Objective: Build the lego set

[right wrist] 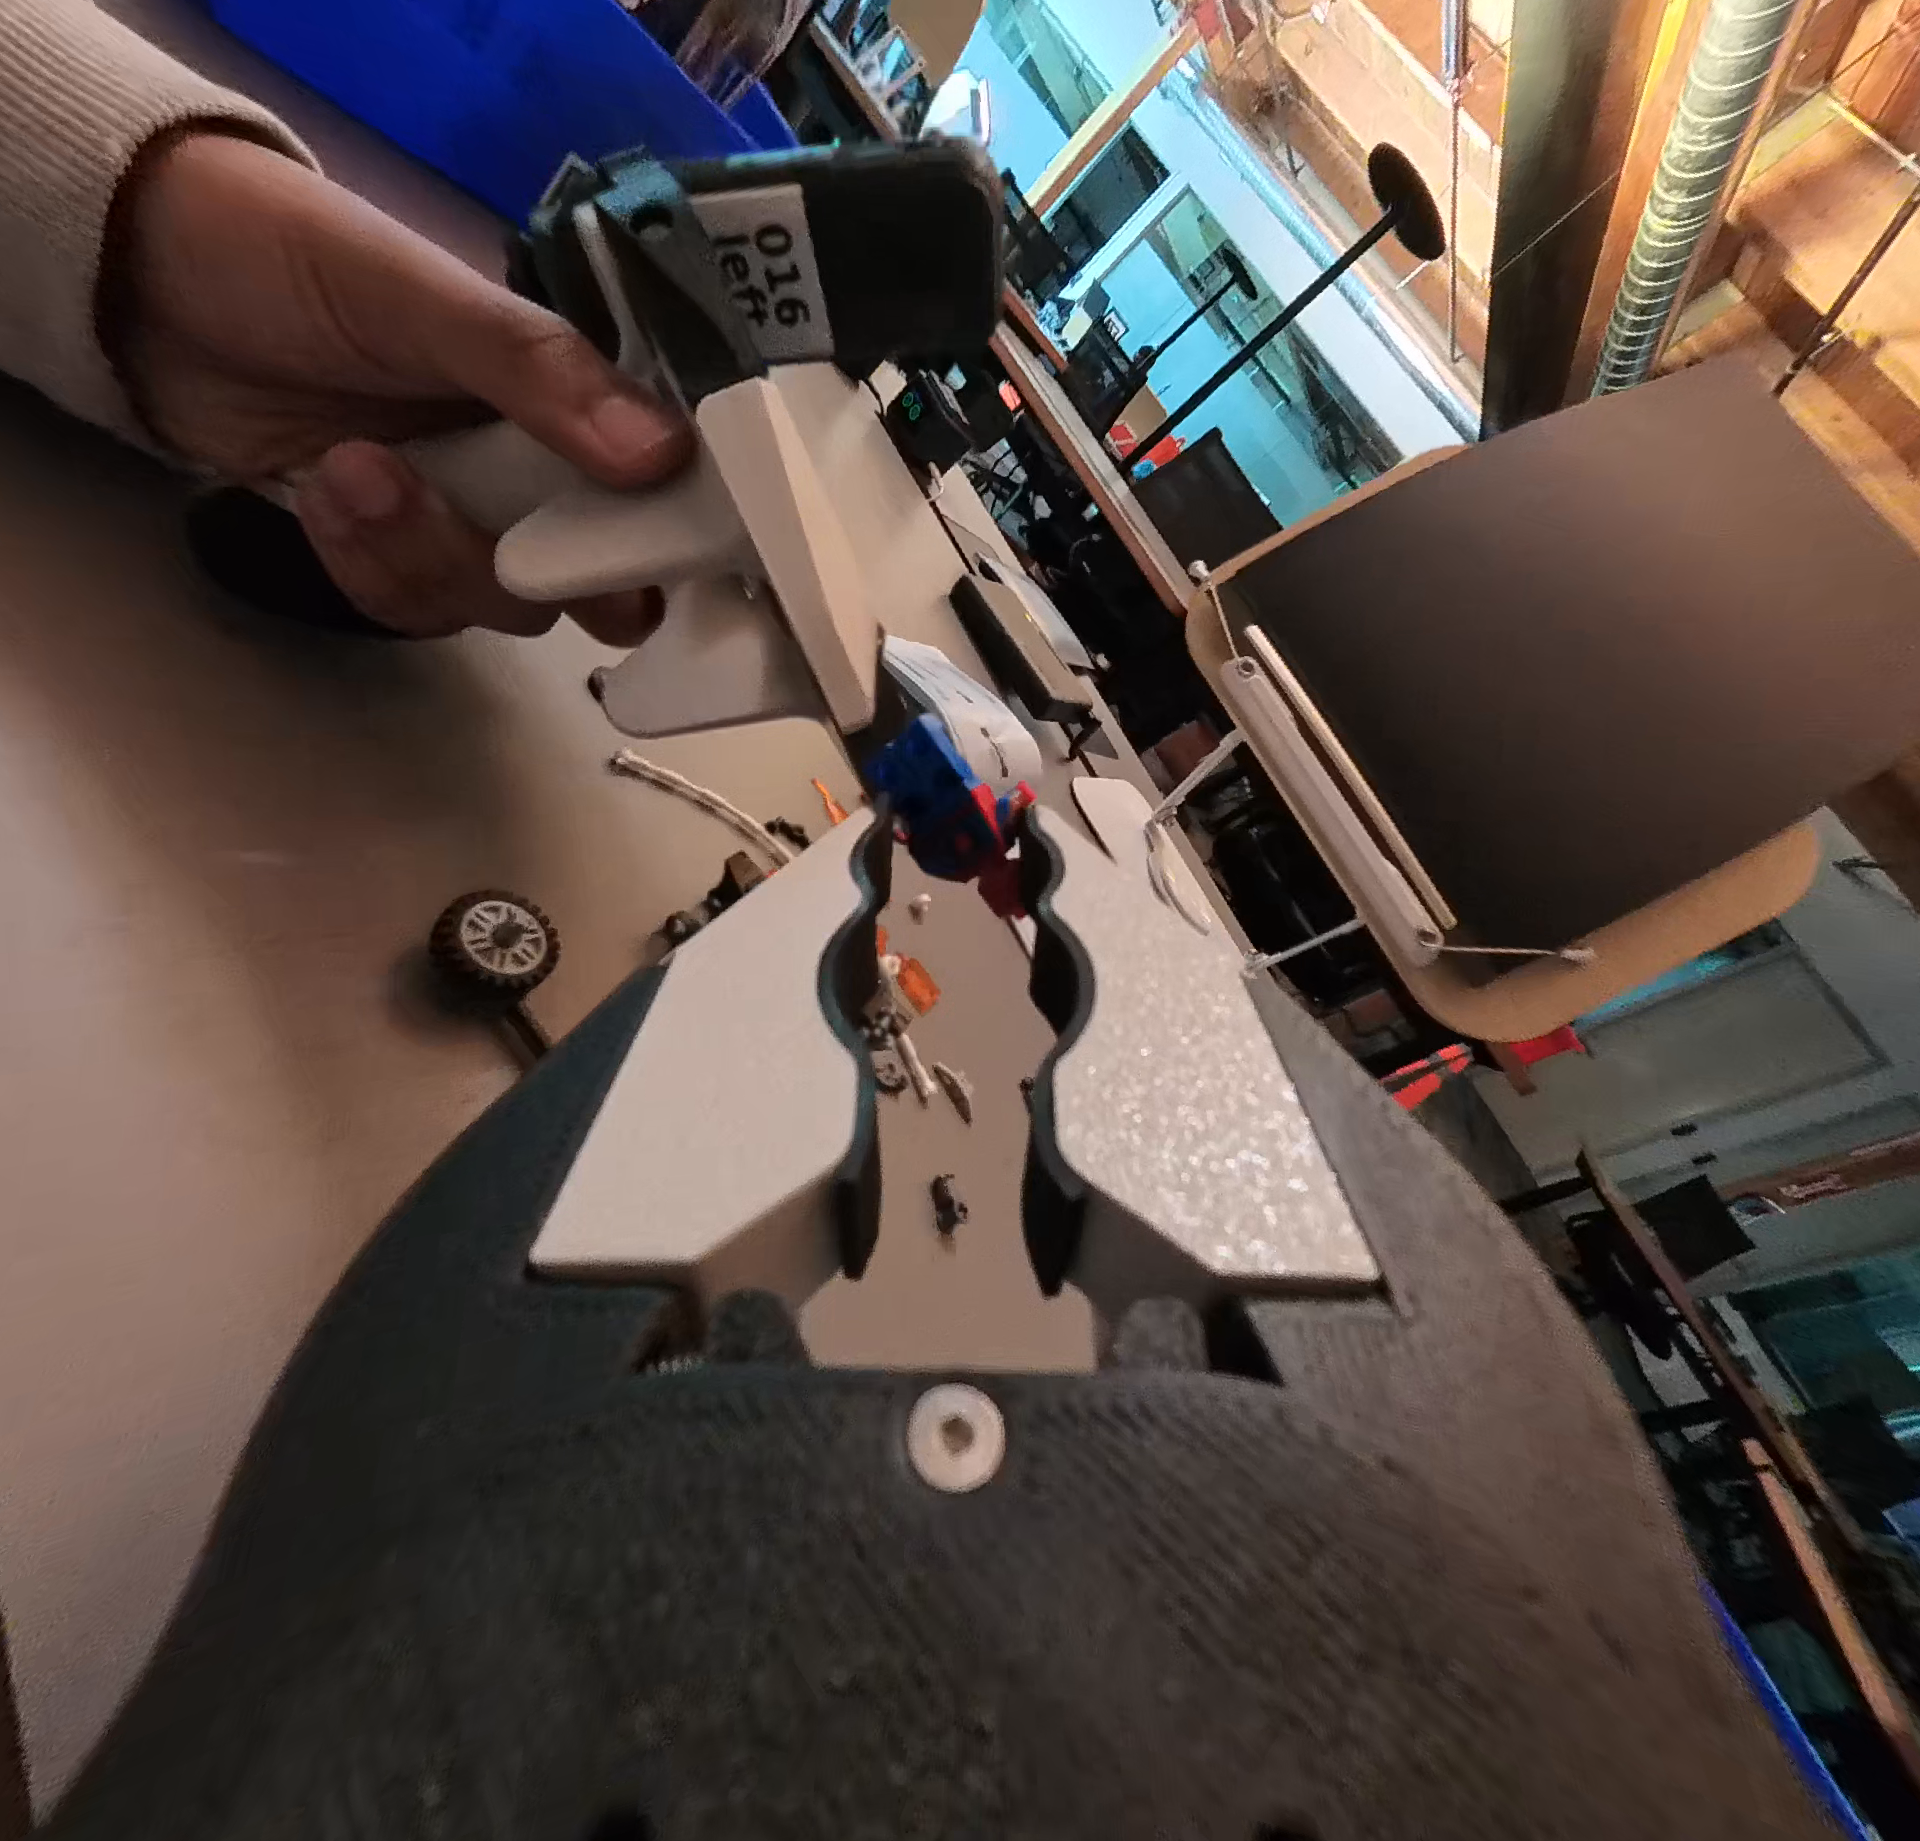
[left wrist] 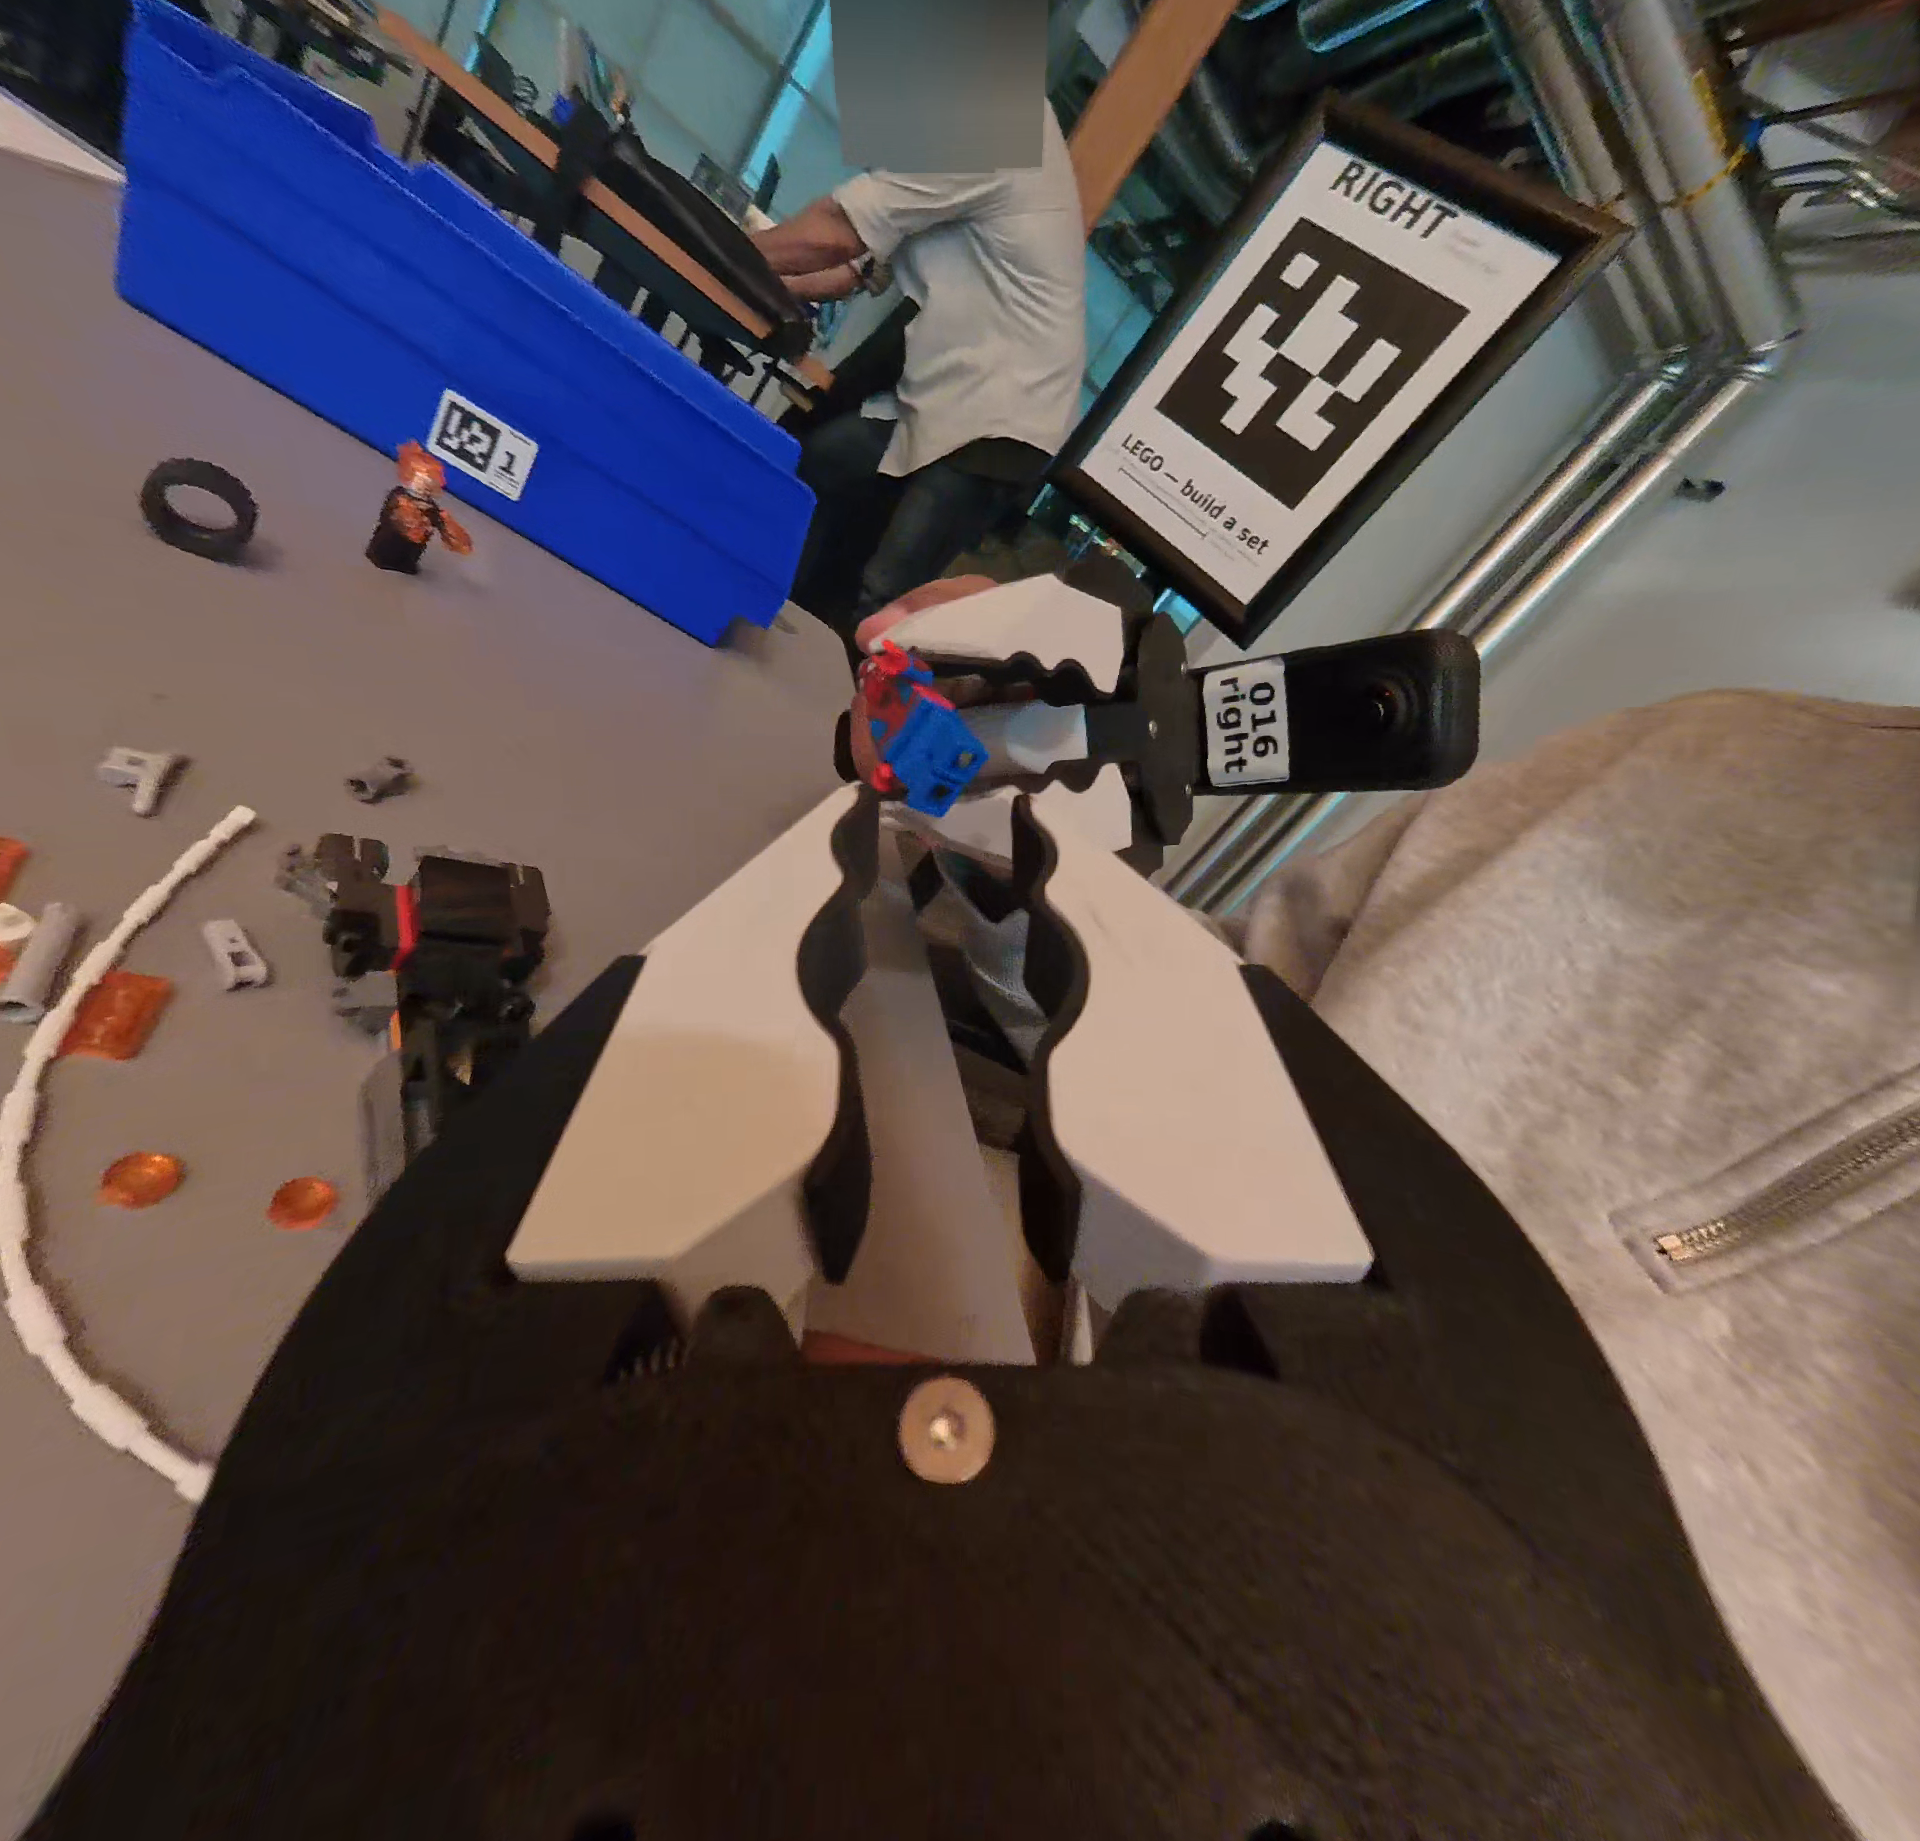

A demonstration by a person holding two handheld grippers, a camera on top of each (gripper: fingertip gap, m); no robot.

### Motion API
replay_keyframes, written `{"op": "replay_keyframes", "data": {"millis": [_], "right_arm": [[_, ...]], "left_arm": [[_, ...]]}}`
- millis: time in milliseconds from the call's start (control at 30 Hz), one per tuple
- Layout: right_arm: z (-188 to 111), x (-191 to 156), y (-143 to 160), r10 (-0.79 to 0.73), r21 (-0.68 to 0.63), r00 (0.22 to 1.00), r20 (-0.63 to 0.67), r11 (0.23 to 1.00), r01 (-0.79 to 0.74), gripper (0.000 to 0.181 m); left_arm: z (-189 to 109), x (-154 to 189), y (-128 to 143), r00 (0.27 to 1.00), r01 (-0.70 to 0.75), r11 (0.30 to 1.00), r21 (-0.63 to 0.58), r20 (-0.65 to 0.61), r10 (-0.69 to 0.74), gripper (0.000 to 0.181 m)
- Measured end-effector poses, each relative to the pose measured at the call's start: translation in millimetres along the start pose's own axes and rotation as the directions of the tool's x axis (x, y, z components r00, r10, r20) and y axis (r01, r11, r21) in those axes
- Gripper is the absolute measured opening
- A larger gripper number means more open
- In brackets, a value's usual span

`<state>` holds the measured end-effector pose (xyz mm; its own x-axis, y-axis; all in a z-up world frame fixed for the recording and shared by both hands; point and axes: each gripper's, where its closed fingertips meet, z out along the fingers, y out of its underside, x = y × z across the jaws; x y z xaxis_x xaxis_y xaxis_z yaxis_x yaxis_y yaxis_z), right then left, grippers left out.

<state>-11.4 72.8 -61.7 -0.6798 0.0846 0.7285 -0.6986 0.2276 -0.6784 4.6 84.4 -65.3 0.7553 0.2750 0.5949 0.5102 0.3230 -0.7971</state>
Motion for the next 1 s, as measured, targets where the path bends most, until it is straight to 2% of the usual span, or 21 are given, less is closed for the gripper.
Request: {"op": "replay_keyframes", "data": {"millis": [100, 200, 333, 500, 767, 1000], "right_arm": [[4, -7, 6, -0.043, -0.053, 0.999, 0.020, 0.998, 0.044, 0.022], [8, -15, 8, -0.053, -0.076, 0.997, 0.052, 0.996, 0.057, 0.022], [8, -16, 5, -0.010, -0.060, 0.998, 0.064, 0.998, 0.014, 0.022], [6, -11, 6, 0.027, -0.048, 0.998, 0.056, 0.999, -0.024, 0.022], [7, -12, 8, 0.043, -0.044, 0.997, 0.063, 0.998, -0.040, 0.022], [10, -12, 9, 0.161, -0.033, 0.983, 0.089, 0.987, -0.159, 0.032]], "left_arm": [[1, -2, 0, 1.000, -0.007, 1.000, -0.002, 0.018, 0.007, 0.030], [0, -6, 1, 0.996, -0.060, 0.998, -0.013, 0.071, 0.060, 0.024], [-2, -10, 1, 0.985, -0.123, 0.992, -0.032, 0.121, 0.126, 0.012], [-3, -12, 3, 0.986, -0.112, 0.993, -0.044, 0.119, 0.117, 0.015], [-4, -13, 5, 0.961, -0.208, 0.974, -0.089, 0.168, 0.221, 0.007], [-11, -16, -3, 0.953, -0.226, 0.973, -0.053, 0.195, 0.232, 0.006]]}}
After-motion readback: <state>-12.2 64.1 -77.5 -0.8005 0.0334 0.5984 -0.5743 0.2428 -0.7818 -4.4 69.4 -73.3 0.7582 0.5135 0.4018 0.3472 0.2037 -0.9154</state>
